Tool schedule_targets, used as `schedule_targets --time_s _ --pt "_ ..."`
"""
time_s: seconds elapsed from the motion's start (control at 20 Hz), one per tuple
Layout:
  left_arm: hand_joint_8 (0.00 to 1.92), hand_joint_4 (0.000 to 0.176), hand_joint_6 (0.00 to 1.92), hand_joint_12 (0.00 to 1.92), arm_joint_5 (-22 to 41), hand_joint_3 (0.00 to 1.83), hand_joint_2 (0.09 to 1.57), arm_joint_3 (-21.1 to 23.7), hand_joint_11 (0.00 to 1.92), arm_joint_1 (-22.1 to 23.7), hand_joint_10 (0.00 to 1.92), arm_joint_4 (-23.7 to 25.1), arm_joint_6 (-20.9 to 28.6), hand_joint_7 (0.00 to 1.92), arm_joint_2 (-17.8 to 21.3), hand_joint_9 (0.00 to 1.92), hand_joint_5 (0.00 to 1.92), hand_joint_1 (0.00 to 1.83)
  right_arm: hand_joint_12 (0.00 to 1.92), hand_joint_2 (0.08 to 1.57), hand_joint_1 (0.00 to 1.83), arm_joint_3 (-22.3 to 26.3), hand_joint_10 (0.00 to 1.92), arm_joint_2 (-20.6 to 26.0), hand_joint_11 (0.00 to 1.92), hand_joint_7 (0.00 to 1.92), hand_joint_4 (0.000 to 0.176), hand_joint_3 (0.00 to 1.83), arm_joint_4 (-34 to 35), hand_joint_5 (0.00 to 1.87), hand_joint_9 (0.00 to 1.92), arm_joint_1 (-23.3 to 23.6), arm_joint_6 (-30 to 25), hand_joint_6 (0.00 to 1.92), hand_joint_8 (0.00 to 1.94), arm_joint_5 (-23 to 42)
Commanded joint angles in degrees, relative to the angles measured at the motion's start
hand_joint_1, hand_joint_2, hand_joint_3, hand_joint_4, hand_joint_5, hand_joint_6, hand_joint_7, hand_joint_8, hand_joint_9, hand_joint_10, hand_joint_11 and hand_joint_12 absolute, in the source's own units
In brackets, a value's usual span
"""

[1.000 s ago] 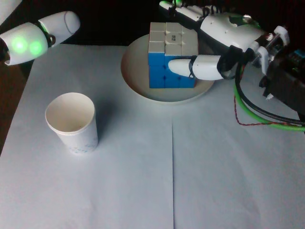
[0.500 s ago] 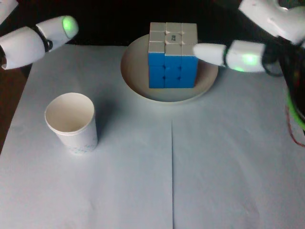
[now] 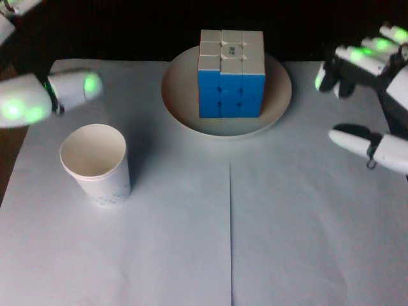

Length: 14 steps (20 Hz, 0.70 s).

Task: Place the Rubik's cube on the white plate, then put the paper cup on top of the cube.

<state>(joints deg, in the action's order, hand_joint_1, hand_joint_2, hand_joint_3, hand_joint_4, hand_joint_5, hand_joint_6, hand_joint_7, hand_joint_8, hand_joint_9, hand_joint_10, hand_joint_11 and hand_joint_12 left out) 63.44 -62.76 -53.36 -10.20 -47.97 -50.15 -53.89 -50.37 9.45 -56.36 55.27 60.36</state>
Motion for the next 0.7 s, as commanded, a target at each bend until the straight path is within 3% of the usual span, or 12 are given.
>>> schedule_targets --time_s 0.0,0.05,0.1,0.15,0.2,0.25,0.3,0.35,0.4,0.55,0.6,0.65 --pt "0.00 0.117 0.00 0.30 8.3 0.00 1.01 1.2 0.00 -1.0 0.00 0.6 0.3 0.05 1.1 0.02 0.03 0.62 1.56 1.29 0.86 0.3 1.17 0.0 0.00 0.34 0.000 0.00 0.0 0.09 0.31 0.2 -0.2 1.13 1.00 7.7" --pt "0.00 0.134 0.00 0.37 8.9 0.00 0.98 2.0 0.00 -2.0 0.00 1.0 0.3 0.04 1.7 0.02 0.01 0.64 1.53 1.29 0.88 0.4 1.18 0.1 0.00 0.35 0.000 0.00 0.3 0.09 0.32 -0.2 -0.2 1.15 1.00 7.7" --pt "0.00 0.137 0.00 0.37 10.1 0.00 0.99 3.4 0.00 -3.7 0.00 1.4 0.3 0.01 2.5 0.00 0.00 0.65 1.50 1.30 0.86 0.7 1.24 0.2 0.00 0.33 0.000 0.00 0.7 0.06 0.29 -0.6 -0.2 1.21 1.07 7.7" --pt "0.00 0.133 0.00 0.47 10.6 0.00 0.99 4.2 0.00 -4.9 0.00 1.7 0.3 0.00 2.9 0.00 0.00 0.64 1.43 1.28 0.90 0.8 1.26 0.2 0.00 0.30 0.000 0.00 1.1 0.08 0.27 -0.9 -0.2 1.14 1.13 7.7" --pt "0.00 0.116 0.00 0.48 11.2 0.00 0.99 4.7 0.00 -6.0 0.00 1.8 0.3 0.00 3.1 0.00 0.00 0.59 1.40 1.25 0.88 0.9 1.26 0.2 0.00 0.29 0.000 0.00 1.3 0.11 0.24 -1.2 -0.2 1.05 1.04 7.7" --pt "0.00 0.132 0.00 0.08 11.8 0.00 1.01 5.5 0.00 -7.3 0.00 1.8 0.3 0.00 3.2 0.00 0.00 0.59 1.42 1.24 0.86 1.1 1.28 0.4 0.00 0.26 0.000 0.00 1.9 0.09 0.21 -1.8 -0.2 1.01 0.98 7.8" --pt "0.00 0.174 0.00 0.00 11.9 0.00 1.00 6.0 0.00 -8.4 0.00 1.8 0.4 0.00 3.2 0.00 0.00 0.58 1.45 1.24 0.87 1.3 1.31 0.5 0.00 0.21 0.000 0.00 2.4 0.07 0.18 -2.4 -0.2 0.97 0.95 8.2" --pt "0.00 0.176 0.00 0.00 11.8 0.00 1.00 6.4 0.00 -9.3 0.00 1.7 0.4 0.00 3.2 0.00 0.00 0.58 1.44 1.26 0.81 1.5 1.24 0.7 0.00 0.20 0.000 0.00 2.7 0.08 0.17 -2.6 -0.2 0.74 0.83 8.6" --pt "0.00 0.176 0.00 0.00 11.7 0.00 1.00 6.5 0.00 -9.8 0.00 1.6 0.4 0.00 3.2 0.00 0.00 0.58 1.44 1.26 0.81 1.5 1.21 0.7 0.00 0.21 0.000 0.00 2.9 0.10 0.17 -2.7 -0.2 0.69 0.79 8.7" --pt "0.00 0.176 0.00 0.00 9.0 0.00 0.96 6.0 0.00 -10.0 0.00 1.5 0.5 0.00 1.8 0.00 0.00 0.52 1.31 1.27 0.72 1.5 0.65 0.7 0.00 0.29 0.000 0.00 3.1 0.14 0.19 -2.7 -0.2 0.35 0.20 9.2" --pt "0.00 0.167 0.00 0.00 8.2 0.00 0.96 5.7 0.00 -10.0 0.00 1.4 0.5 0.00 1.3 0.00 0.00 0.58 1.25 1.26 0.71 1.5 0.52 0.7 0.00 0.30 0.000 0.00 3.1 0.16 0.21 -2.7 -0.2 0.22 0.06 9.2" --pt "0.00 0.167 0.00 0.00 7.0 0.00 0.96 5.3 0.00 -10.0 0.00 1.1 0.5 0.00 0.7 0.00 0.00 0.59 1.25 1.26 0.71 1.5 0.51 0.7 0.00 0.30 0.000 0.00 3.1 0.17 0.22 -2.7 -0.2 0.20 0.05 9.3"
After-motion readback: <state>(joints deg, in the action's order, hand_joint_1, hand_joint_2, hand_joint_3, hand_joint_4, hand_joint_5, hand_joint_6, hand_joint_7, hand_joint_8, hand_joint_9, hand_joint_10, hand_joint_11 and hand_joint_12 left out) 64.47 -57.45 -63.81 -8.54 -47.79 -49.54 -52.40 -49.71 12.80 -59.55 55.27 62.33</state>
